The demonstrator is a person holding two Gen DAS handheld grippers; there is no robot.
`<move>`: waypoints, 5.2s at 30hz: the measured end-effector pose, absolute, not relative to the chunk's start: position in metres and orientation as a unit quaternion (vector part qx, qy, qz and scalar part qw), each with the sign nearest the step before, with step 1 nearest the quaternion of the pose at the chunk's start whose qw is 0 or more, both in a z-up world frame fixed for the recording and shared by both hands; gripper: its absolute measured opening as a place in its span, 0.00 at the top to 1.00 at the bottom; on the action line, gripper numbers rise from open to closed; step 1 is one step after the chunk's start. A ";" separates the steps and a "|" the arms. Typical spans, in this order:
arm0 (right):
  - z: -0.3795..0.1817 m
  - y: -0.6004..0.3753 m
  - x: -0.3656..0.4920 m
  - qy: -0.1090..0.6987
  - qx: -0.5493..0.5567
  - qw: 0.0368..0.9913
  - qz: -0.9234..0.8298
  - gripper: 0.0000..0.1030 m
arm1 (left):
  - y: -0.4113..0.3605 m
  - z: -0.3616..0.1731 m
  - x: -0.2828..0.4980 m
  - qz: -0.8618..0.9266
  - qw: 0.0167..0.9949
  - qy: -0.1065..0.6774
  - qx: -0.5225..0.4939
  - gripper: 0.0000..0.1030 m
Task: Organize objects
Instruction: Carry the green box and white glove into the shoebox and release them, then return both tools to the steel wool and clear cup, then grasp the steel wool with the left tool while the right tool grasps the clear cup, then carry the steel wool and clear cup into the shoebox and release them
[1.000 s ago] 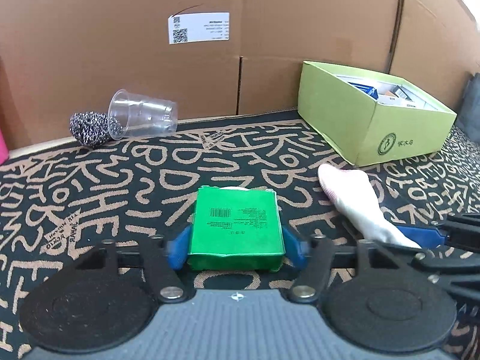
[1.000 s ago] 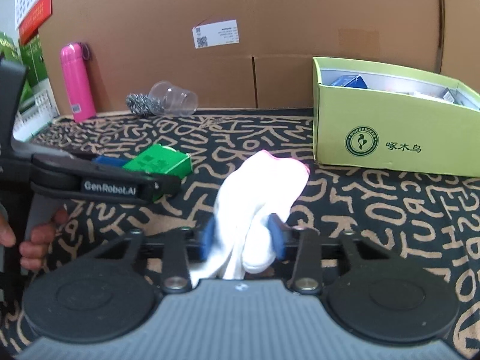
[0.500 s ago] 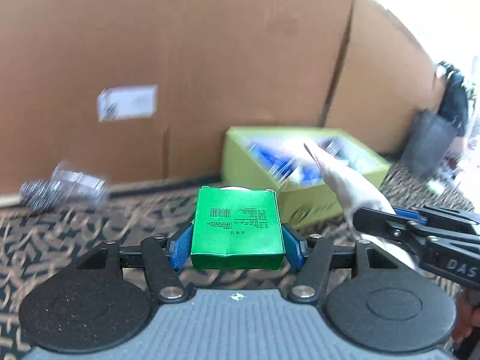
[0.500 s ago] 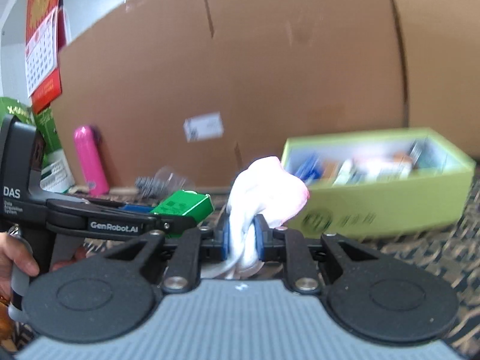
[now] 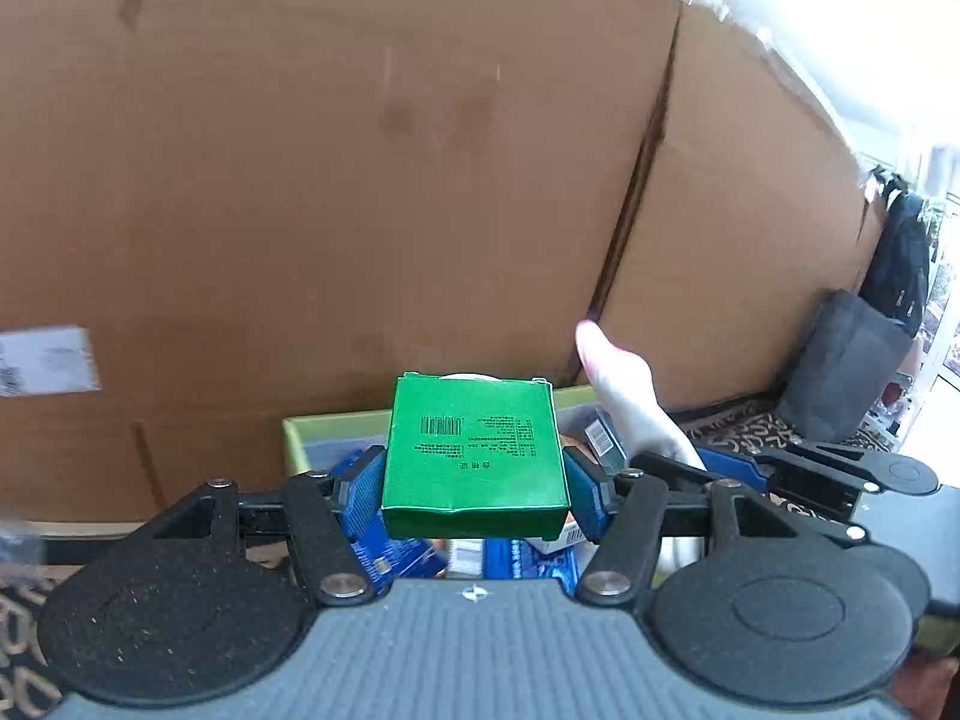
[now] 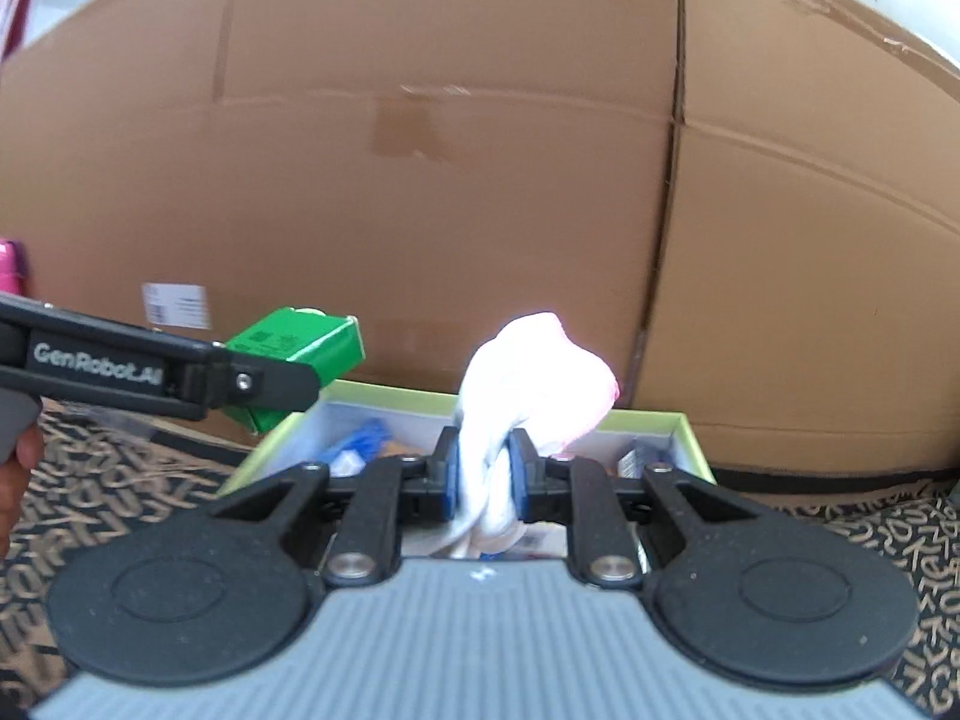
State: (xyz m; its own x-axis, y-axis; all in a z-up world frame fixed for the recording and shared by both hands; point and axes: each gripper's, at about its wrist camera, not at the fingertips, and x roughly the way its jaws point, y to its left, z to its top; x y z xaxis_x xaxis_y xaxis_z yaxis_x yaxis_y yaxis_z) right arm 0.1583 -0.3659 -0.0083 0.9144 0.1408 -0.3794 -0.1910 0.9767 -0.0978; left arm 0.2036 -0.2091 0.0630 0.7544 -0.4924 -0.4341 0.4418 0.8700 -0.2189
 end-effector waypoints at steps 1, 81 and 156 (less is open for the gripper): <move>-0.012 -0.368 0.166 0.191 -0.070 0.976 0.081 0.84 | -0.215 0.059 0.212 -0.252 0.932 0.255 -0.056 0.38; -0.110 -0.034 0.223 0.243 -0.241 0.885 0.315 0.54 | 0.134 -0.019 0.255 -0.041 0.957 0.270 -0.097 0.18; -0.104 -0.211 0.037 0.310 0.022 0.921 0.236 0.52 | 0.056 -0.039 0.133 -0.167 0.931 0.325 0.014 0.55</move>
